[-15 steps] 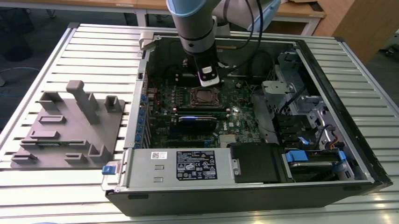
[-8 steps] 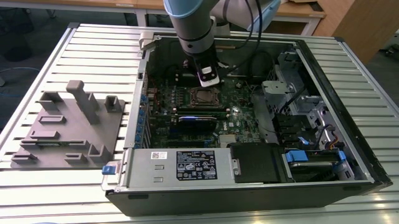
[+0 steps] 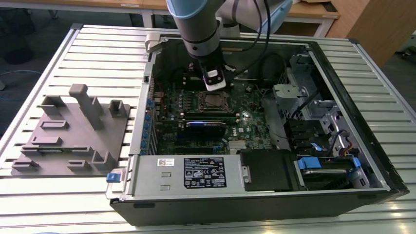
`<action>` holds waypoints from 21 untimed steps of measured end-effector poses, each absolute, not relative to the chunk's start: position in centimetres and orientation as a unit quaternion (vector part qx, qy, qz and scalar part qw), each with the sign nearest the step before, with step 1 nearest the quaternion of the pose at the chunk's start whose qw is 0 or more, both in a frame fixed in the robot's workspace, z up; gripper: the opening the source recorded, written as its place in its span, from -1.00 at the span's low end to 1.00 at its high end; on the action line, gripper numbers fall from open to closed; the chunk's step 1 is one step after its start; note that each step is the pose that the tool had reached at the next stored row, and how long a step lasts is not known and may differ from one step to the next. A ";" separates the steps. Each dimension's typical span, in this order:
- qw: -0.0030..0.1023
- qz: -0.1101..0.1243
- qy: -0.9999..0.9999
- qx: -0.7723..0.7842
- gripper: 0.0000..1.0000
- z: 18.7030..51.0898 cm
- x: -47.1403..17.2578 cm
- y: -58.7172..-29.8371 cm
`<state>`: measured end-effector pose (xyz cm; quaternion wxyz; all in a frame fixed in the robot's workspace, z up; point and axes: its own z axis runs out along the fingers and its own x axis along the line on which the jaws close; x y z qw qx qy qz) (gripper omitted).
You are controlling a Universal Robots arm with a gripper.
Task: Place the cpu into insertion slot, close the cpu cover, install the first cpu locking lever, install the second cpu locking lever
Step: 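Install the first cpu locking lever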
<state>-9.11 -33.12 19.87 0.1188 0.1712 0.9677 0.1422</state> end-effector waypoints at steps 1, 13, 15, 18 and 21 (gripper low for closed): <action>0.119 0.142 0.968 0.171 -0.80 19.8 -9.1 -33.1; 0.132 0.136 0.967 0.168 -0.80 19.4 -9.1 -33.1; 0.134 0.135 0.967 0.168 -0.80 19.4 -9.1 -33.1; 0.137 0.134 0.967 0.167 -0.80 19.4 -9.1 -33.1; 0.139 0.134 0.967 0.167 -0.80 19.3 -9.2 -33.1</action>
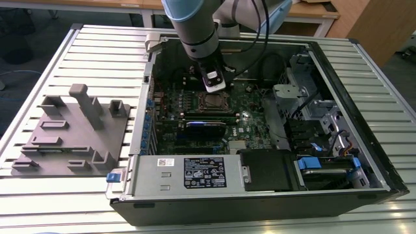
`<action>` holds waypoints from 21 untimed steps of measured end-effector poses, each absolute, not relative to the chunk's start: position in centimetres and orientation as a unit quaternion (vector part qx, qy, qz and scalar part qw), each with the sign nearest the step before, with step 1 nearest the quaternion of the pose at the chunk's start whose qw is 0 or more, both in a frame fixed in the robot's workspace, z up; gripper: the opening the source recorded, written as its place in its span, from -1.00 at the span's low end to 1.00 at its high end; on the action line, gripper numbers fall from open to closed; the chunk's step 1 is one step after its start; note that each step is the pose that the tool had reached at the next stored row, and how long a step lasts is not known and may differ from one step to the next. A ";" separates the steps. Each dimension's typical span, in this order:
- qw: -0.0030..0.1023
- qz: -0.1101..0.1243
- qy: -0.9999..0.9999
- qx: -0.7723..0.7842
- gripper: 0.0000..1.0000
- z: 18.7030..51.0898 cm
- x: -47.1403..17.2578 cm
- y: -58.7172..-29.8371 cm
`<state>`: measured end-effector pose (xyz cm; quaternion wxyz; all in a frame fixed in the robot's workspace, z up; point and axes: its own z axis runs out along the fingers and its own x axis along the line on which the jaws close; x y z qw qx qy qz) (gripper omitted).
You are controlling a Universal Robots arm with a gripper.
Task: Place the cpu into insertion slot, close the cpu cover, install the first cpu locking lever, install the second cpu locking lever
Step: 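Install the first cpu locking lever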
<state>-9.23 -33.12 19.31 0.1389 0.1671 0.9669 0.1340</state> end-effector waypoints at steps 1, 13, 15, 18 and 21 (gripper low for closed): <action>0.139 0.134 0.967 0.167 -0.80 19.3 -9.3 -33.1; 0.139 0.134 0.967 0.167 -0.80 19.3 -9.9 -32.9; 0.139 0.134 0.967 0.168 -0.80 19.3 -9.9 -32.9; 0.140 0.134 0.966 0.169 -0.80 19.3 -9.9 -32.7; 0.140 0.134 0.966 0.170 -0.80 19.3 -9.9 -32.6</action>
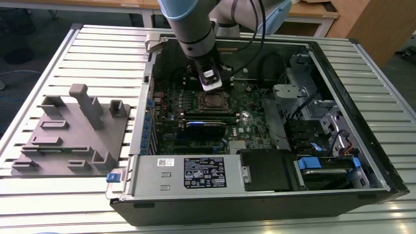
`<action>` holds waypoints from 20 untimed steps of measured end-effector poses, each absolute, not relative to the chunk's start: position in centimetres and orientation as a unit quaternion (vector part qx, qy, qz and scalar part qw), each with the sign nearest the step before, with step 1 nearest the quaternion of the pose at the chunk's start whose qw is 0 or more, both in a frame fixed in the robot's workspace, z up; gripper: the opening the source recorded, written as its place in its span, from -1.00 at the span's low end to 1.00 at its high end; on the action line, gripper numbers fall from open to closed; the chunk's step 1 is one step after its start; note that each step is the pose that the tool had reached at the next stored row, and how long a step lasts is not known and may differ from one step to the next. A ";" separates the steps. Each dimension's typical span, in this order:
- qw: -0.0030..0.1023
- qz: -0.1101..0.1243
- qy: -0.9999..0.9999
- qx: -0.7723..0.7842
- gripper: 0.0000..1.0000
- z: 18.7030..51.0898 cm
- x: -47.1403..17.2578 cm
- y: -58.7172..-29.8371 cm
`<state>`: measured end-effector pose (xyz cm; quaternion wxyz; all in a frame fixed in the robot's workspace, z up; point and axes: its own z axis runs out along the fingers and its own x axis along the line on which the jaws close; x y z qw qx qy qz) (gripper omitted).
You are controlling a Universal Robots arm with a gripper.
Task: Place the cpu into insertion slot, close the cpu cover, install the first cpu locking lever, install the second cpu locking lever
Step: 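Install the first cpu locking lever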
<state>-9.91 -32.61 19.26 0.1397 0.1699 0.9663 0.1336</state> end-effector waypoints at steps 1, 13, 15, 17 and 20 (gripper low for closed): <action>0.140 0.134 0.966 0.170 -0.80 19.3 -9.9 -32.5; 0.142 0.124 0.967 0.172 -0.80 19.2 -9.7 -32.3; 0.143 0.122 0.967 0.172 -0.80 19.2 -9.6 -32.3; 0.143 0.121 0.967 0.172 -0.80 19.2 -9.6 -32.3; 0.143 0.121 0.967 0.172 -0.80 19.2 -9.6 -32.2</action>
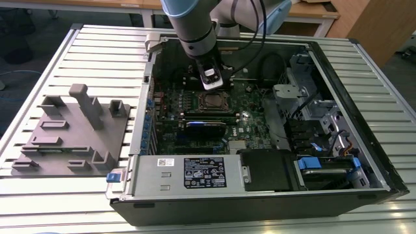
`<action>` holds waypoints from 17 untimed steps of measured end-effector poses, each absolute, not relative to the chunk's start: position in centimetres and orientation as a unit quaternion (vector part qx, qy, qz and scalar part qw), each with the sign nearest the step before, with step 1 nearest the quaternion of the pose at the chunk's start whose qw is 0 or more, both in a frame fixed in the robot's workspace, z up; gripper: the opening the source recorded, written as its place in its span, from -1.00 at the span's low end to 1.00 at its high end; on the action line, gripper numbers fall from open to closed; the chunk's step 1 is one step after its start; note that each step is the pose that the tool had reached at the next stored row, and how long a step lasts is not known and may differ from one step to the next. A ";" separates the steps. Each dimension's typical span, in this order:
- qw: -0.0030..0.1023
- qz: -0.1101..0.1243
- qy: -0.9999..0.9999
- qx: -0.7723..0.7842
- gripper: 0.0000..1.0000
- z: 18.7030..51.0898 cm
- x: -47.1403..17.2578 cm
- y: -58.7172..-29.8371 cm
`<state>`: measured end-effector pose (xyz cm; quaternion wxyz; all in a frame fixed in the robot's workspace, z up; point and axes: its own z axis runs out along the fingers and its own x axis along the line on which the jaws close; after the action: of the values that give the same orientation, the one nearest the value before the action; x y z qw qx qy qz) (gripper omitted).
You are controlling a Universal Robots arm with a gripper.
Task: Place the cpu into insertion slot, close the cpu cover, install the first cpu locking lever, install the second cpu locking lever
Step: 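Install the first cpu locking lever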
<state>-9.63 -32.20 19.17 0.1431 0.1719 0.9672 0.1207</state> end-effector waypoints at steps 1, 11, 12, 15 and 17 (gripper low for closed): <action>0.143 0.120 0.967 0.172 -0.80 19.1 -9.6 -32.1; 0.145 0.112 0.968 0.171 -0.80 19.1 -9.2 -31.9; 0.145 0.110 0.968 0.171 -0.80 19.1 -9.2 -31.9; 0.146 0.109 0.968 0.171 -0.80 19.1 -9.2 -31.9; 0.146 0.109 0.968 0.171 -0.80 19.1 -9.2 -31.9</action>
<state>-9.16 -31.89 19.09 0.1457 0.1709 0.9684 0.1088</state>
